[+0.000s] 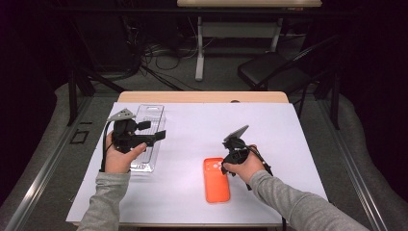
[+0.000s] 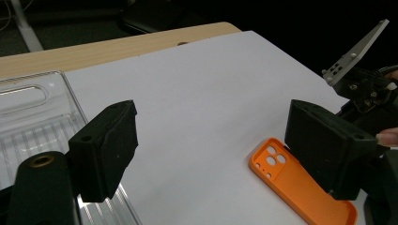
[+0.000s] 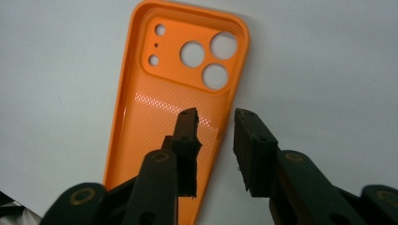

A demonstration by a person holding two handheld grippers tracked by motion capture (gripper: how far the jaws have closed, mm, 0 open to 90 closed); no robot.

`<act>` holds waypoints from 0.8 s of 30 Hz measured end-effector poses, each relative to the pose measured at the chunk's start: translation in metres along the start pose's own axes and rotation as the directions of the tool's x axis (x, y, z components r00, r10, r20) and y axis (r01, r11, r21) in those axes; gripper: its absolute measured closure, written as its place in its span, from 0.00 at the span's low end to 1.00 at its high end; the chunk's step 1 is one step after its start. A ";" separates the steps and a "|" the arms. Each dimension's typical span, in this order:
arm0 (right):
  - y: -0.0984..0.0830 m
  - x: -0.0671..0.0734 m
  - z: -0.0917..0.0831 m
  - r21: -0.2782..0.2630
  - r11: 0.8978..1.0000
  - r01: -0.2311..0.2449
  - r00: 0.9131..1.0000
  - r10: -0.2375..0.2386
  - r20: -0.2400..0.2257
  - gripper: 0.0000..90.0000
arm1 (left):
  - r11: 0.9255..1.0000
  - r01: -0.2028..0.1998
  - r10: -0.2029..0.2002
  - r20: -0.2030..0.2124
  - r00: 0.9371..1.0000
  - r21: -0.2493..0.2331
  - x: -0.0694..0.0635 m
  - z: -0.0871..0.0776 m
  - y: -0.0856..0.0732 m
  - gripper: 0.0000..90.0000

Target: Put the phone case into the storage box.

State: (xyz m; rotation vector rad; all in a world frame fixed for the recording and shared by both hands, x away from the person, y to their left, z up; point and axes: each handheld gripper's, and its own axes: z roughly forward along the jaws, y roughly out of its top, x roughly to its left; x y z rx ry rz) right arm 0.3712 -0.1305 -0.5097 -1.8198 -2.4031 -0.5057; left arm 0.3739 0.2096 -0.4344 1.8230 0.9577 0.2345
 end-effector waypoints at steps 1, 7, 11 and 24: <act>0.000 0.000 -0.001 0.017 1.000 -0.007 1.000 0.007 0.010 0.79 | 1.000 0.002 -0.002 -0.002 1.000 0.001 0.000 0.000 0.000 0.19; 0.000 -0.003 0.001 0.030 0.999 -0.012 1.000 0.012 0.020 0.82 | 1.000 -0.001 0.001 -0.005 1.000 0.005 0.001 0.000 0.000 0.19; -0.002 -0.004 0.005 0.044 0.999 -0.018 1.000 0.016 0.025 0.84 | 1.000 0.002 -0.002 -0.011 1.000 0.006 0.001 0.001 -0.001 0.19; -0.005 -0.009 0.013 0.053 0.996 -0.066 0.998 0.067 -0.018 0.86 | 1.000 0.004 -0.004 -0.020 1.000 0.009 0.002 0.001 -0.001 0.19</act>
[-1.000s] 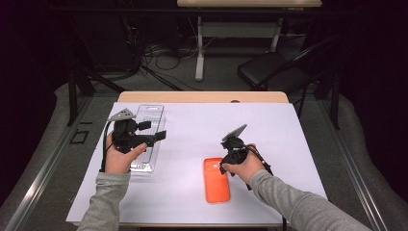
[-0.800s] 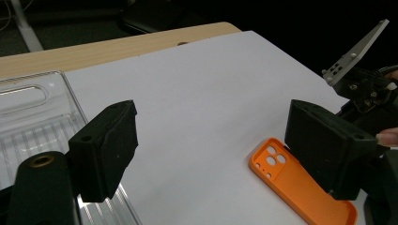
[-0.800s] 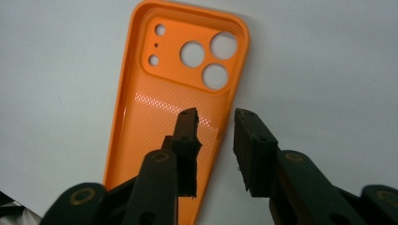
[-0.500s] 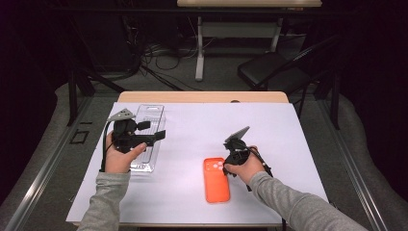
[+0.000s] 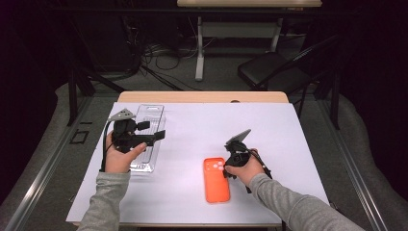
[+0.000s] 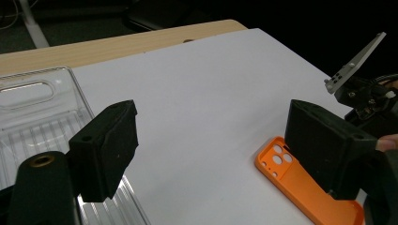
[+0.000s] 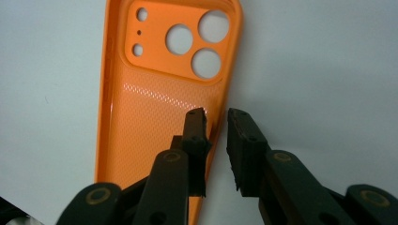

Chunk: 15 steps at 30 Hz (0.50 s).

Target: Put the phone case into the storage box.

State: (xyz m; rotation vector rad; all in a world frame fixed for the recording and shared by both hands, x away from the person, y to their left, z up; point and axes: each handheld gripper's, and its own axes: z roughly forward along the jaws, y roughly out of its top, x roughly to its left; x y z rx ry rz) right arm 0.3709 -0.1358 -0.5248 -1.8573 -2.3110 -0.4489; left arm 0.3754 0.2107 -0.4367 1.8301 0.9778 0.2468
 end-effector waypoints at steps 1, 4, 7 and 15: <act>0.000 0.000 0.000 -0.001 1.000 -0.001 1.000 0.001 0.001 0.87 | 1.000 0.001 -0.001 -0.001 1.000 0.000 0.000 0.000 0.000 0.19; 0.000 0.001 0.001 0.011 1.000 -0.006 1.000 0.006 0.002 0.87 | 1.000 0.000 0.000 -0.001 1.000 0.001 0.000 0.000 0.000 0.20; 0.000 0.001 0.002 0.011 1.000 -0.007 1.000 0.007 -0.002 0.87 | 1.000 0.003 -0.003 -0.002 1.000 -0.001 0.001 0.000 0.000 0.20; 0.000 0.000 0.006 0.024 1.000 -0.013 1.000 0.013 0.002 0.88 | 1.000 0.006 -0.006 -0.007 1.000 -0.002 0.002 -0.001 -0.001 0.20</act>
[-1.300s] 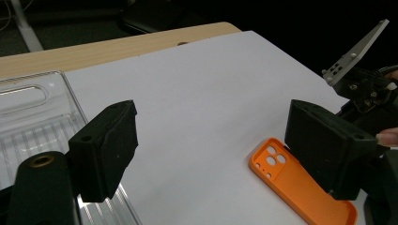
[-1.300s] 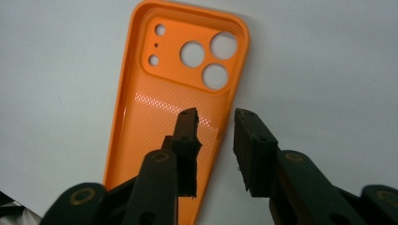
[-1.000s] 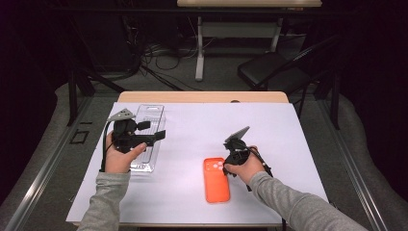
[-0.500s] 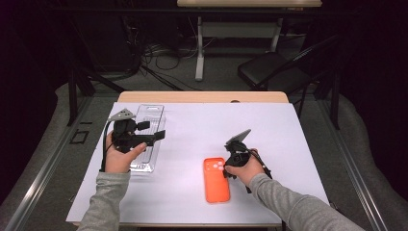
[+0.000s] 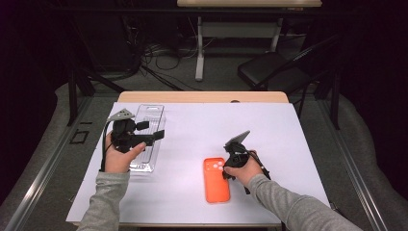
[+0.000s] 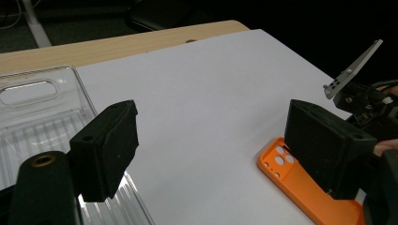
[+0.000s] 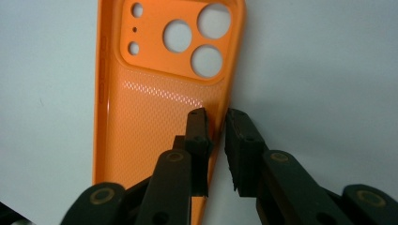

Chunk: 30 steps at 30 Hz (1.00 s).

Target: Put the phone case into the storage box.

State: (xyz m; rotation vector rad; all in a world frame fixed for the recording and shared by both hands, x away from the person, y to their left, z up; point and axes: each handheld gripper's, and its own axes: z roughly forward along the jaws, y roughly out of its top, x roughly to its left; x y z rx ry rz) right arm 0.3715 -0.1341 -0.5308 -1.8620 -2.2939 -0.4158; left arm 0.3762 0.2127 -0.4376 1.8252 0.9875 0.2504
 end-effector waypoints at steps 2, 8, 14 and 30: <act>0.000 -0.001 0.000 -0.003 1.000 -0.015 1.000 0.015 -0.011 0.88 | 1.000 -0.001 0.001 -0.002 1.000 0.001 0.000 0.000 0.000 0.20; 0.000 -0.003 0.000 -0.005 1.000 -0.030 0.999 0.030 -0.018 0.90 | 1.000 0.002 -0.002 -0.004 1.000 0.001 0.000 0.001 0.000 0.20; 0.000 -0.004 0.000 -0.013 0.999 -0.046 0.999 0.046 -0.025 0.92 | 1.000 0.003 -0.003 -0.008 1.000 -0.002 0.001 0.000 0.000 0.20; -0.001 -0.005 0.000 -0.015 0.998 -0.060 0.998 0.060 -0.030 0.93 | 1.000 0.000 0.000 -0.017 1.000 0.001 0.001 0.000 -0.001 0.20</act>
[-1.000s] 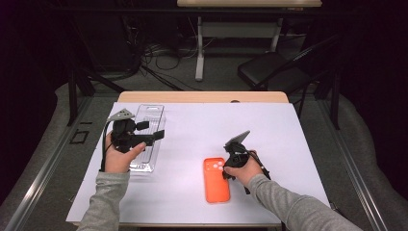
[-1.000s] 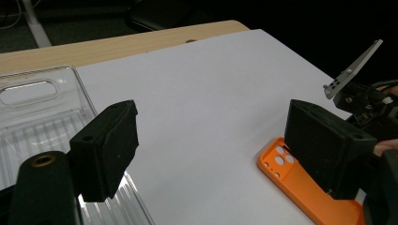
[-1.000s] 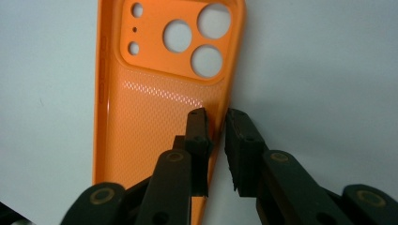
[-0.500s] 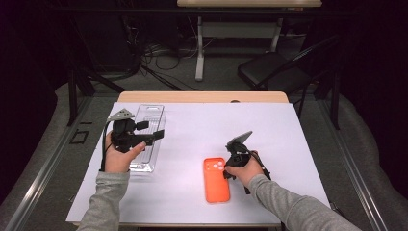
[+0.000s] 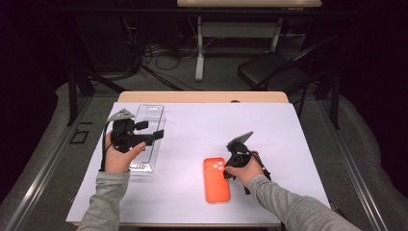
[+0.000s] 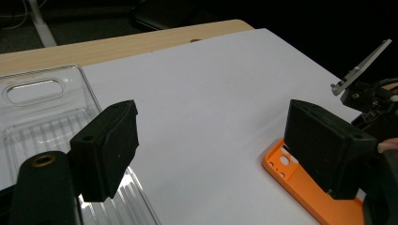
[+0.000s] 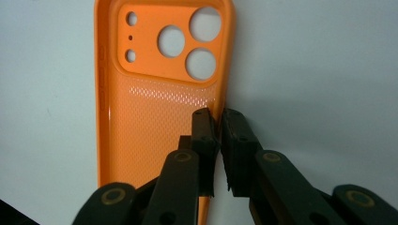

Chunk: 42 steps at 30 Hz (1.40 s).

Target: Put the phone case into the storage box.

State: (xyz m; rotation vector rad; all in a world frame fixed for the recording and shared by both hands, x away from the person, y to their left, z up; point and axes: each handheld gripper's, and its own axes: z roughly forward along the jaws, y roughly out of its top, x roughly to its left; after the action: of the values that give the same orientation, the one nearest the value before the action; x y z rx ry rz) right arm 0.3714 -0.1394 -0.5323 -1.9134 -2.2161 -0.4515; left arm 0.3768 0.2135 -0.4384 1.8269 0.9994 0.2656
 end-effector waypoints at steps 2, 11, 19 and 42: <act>0.000 0.000 0.000 0.001 1.000 -0.003 1.000 0.003 0.000 0.94 | 1.000 -0.001 0.001 -0.001 1.000 0.000 0.000 0.000 0.000 0.20; -0.001 -0.001 -0.002 -0.006 1.000 -0.014 1.000 0.014 0.002 0.95 | 1.000 -0.004 0.004 -0.001 1.000 0.006 0.000 0.001 0.000 0.20; -0.002 -0.003 -0.002 0.000 1.000 -0.031 0.999 0.031 -0.012 0.96 | 1.000 -0.002 0.002 -0.003 1.000 0.006 0.001 0.001 0.000 0.20; -0.003 0.000 -0.022 -0.105 0.994 -0.028 0.995 0.019 -0.094 0.97 | 1.000 -0.003 0.003 -0.005 1.000 0.005 0.000 0.001 -0.001 0.20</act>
State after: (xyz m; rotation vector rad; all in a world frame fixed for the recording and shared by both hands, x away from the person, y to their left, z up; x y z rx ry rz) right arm 0.3671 -0.1478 -0.5119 -1.9256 -2.1494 -0.6526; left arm 0.3773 0.2128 -0.4395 1.8330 1.0021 0.2701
